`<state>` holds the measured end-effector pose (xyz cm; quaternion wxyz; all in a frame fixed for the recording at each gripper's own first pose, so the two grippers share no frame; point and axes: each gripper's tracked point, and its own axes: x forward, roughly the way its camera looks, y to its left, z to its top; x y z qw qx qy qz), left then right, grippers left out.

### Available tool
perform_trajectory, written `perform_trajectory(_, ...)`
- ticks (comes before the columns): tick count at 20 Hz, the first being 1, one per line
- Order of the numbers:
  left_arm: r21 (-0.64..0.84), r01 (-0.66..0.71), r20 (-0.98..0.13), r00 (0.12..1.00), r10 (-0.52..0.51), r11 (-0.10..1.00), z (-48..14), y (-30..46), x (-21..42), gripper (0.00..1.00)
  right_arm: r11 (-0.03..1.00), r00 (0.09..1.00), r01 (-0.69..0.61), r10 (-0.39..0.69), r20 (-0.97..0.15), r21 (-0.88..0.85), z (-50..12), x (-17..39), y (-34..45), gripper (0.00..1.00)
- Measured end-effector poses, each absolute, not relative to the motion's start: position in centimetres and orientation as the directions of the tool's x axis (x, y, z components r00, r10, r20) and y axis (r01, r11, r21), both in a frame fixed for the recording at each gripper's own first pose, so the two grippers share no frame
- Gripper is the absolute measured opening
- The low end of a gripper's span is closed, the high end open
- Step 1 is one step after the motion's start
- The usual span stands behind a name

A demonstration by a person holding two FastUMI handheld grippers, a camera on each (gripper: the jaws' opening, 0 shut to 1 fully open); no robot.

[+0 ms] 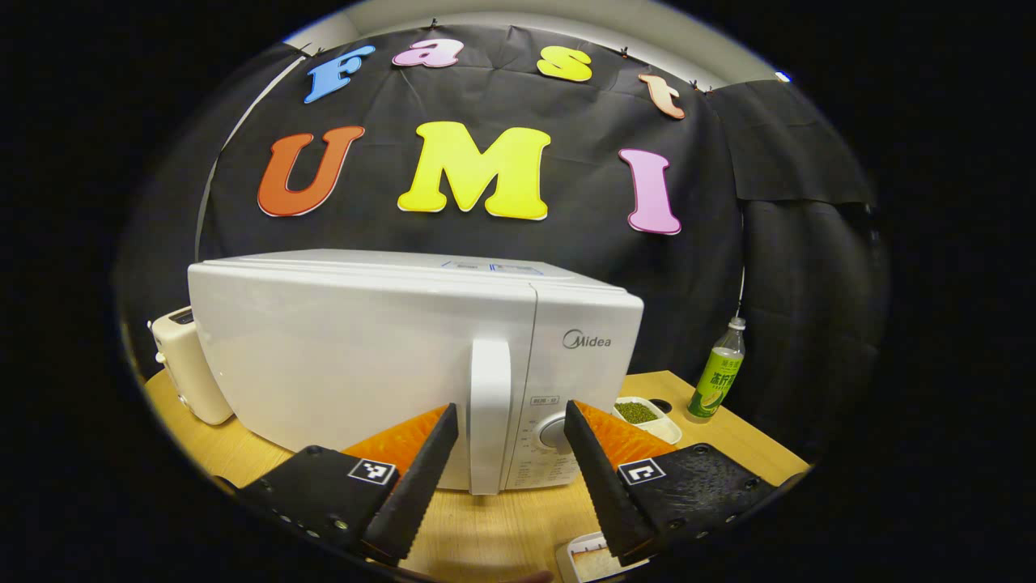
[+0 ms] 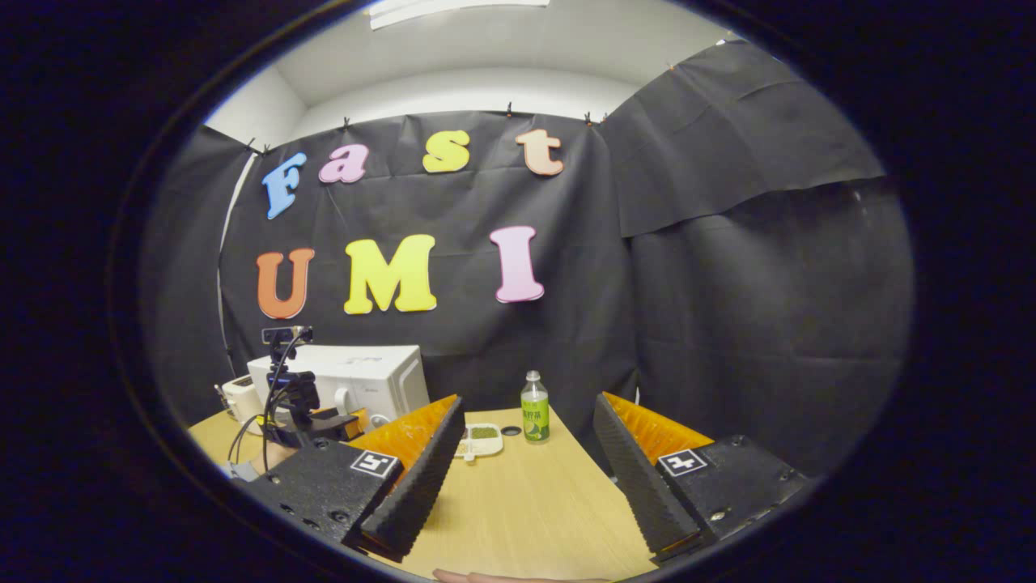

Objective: Open the microwave oven with the left hand, put the food in, and close the microwave oven.

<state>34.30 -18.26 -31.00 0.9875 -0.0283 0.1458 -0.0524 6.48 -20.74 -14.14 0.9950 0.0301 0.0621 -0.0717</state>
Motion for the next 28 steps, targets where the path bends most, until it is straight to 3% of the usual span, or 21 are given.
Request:
perform_trajectory(1,-0.075,0.079,-0.287,0.953,-0.098,0.994,-31.4,-18.1,34.5,0.6,0.988,0.981,0.143,-0.134,-0.143,0.052,-14.8,6.6,-21.0,0.94)
perform_trajectory(2,-0.067,0.071,-0.281,0.956,-0.087,0.995,-31.5,-17.9,34.8,0.7,0.989,0.98,0.137,-0.128,-0.153,0.053,-15.3,6.8,-21.2,1.0)
perform_trajectory(4,-0.037,0.049,-0.262,0.963,-0.057,0.998,-31.5,-17.5,34.9,0.63,0.991,0.981,0.122,-0.112,-0.156,0.056,-16.0,7.3,-21.7,0.94)
perform_trajectory(5,-0.015,0.039,-0.263,0.964,-0.041,0.999,-31.7,-17.3,34.9,0.59,0.991,0.983,0.117,-0.107,-0.149,0.06,-16.2,7.7,-21.9,1.0)
perform_trajectory(7,-0.007,0.027,-0.264,0.964,-0.028,1.0,-31.7,-16.9,34.1,0.46,0.991,0.985,0.118,-0.11,-0.131,0.059,-16.3,8.6,-22.4,0.93)
perform_trajectory(8,-0.003,0.03,-0.252,0.967,-0.03,1.0,-31.8,-17.1,35.1,0.24,0.992,0.988,0.11,-0.103,-0.116,0.054,-16.1,9.2,-22.1,0.93)
perform_trajectory(10,0.02,0.042,-0.274,0.961,-0.034,0.999,-32.0,-17.0,34.9,0.22,0.995,0.989,0.093,-0.087,-0.122,0.046,-16.4,10.4,-21.2,1.0)
perform_trajectory(11,0.017,0.053,-0.288,0.956,-0.046,0.998,-32.0,-17.0,34.7,0.16,0.995,0.989,0.079,-0.071,-0.126,0.057,-16.3,10.8,-20.6,0.93)
perform_trajectory(13,-0.003,0.077,-0.297,0.952,-0.075,0.997,-32.2,-17.3,34.4,0.16,0.995,0.989,0.043,-0.03,-0.147,0.087,-16.7,11.1,-18.9,1.0)
perform_trajectory(14,-0.014,0.08,-0.3,0.951,-0.081,0.997,-32.2,-17.1,34.2,0.16,0.995,0.989,0.027,-0.012,-0.151,0.099,-16.9,11.2,-18.2,0.93)
perform_trajectory(15,-0.005,0.088,-0.296,0.951,-0.086,0.996,-32.2,-17.2,34.3,0.08,0.994,0.988,0.018,-0.002,-0.152,0.105,-16.8,11.2,-17.8,0.93)
perform_trajectory(16,0.004,0.095,-0.303,0.949,-0.089,0.995,-32.3,-17.2,34.2,0.08,0.994,0.988,0.015,0.001,-0.152,0.104,-16.8,11.3,-17.5,1.0)
perform_trajectory(17,0.0,0.09,-0.305,0.948,-0.086,0.996,-32.3,-17.2,34.0,0.08,0.995,0.988,0.015,0.0,-0.155,0.098,-16.8,11.2,-17.4,0.93)
perform_trajectory(18,0.005,0.086,-0.301,0.95,-0.081,0.996,-32.0,-17.1,33.2,0.08,0.996,0.988,0.011,0.003,-0.153,0.09,-16.6,11.0,-17.1,1.0)
perform_trajectory(19,0.015,0.089,-0.281,0.956,-0.081,0.996,-31.9,-17.0,32.7,0.09,0.997,0.989,0.007,0.005,-0.147,0.082,-16.3,10.8,-16.7,0.93)
perform_trajectory(21,0.035,0.124,-0.264,0.958,-0.111,0.992,-31.7,-16.7,31.1,0.08,0.998,0.99,0.013,-0.003,-0.141,0.068,-15.6,10.6,-16.3,1.0)
perform_trajectory(22,0.017,0.132,-0.272,0.955,-0.122,0.991,-31.7,-16.5,30.0,0.08,0.998,0.99,0.015,-0.006,-0.144,0.062,-15.6,10.3,-16.0,0.92)
perform_trajectory(25,0.01,0.166,-0.262,0.952,-0.157,0.986,-31.5,-15.7,27.4,0.08,0.998,0.991,-0.001,0.01,-0.132,0.067,-14.1,8.6,-14.2,0.93)
perform_trajectory(26,0.02,0.174,-0.26,0.952,-0.163,0.985,-31.4,-15.3,26.6,0.08,0.998,0.992,-0.007,0.015,-0.127,0.068,-13.8,7.7,-13.6,1.0)
perform_trajectory(27,0.024,0.177,-0.256,0.952,-0.165,0.984,-31.3,-14.9,25.6,0.08,0.998,0.992,-0.011,0.018,-0.123,0.064,-13.4,6.9,-13.1,0.93)
perform_trajectory(28,0.024,0.178,-0.254,0.953,-0.166,0.984,-31.3,-14.4,24.5,0.08,0.998,0.993,-0.017,0.023,-0.119,0.057,-13.1,6.0,-12.5,1.0)
